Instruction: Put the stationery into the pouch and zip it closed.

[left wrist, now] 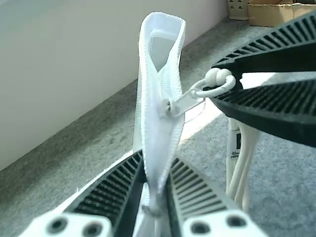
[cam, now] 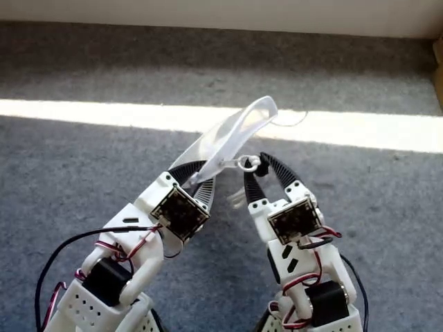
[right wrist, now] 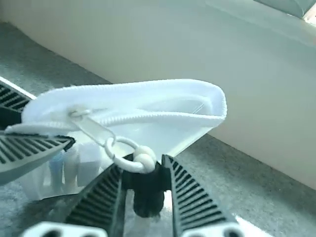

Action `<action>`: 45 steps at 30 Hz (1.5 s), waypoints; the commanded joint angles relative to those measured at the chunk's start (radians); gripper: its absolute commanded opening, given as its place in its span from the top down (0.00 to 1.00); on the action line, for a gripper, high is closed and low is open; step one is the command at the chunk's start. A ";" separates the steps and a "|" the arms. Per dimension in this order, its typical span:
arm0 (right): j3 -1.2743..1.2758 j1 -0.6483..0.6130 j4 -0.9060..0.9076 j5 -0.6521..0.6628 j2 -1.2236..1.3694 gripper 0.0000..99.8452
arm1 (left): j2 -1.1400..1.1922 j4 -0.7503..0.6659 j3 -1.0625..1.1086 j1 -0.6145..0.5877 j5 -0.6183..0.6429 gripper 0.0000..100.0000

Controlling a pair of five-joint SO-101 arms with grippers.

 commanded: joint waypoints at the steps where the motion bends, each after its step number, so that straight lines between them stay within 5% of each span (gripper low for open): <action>1: -0.045 0.090 -0.050 -0.044 0.013 0.99 | -0.008 0.008 -0.033 -0.038 -0.008 0.99; 16: -0.305 0.107 -0.110 -0.051 0.346 0.99 | -0.008 0.009 -0.031 -0.038 -0.009 0.99; 45: -0.789 0.325 0.002 -0.086 0.883 0.99 | -0.008 0.009 -0.025 -0.038 -0.009 0.99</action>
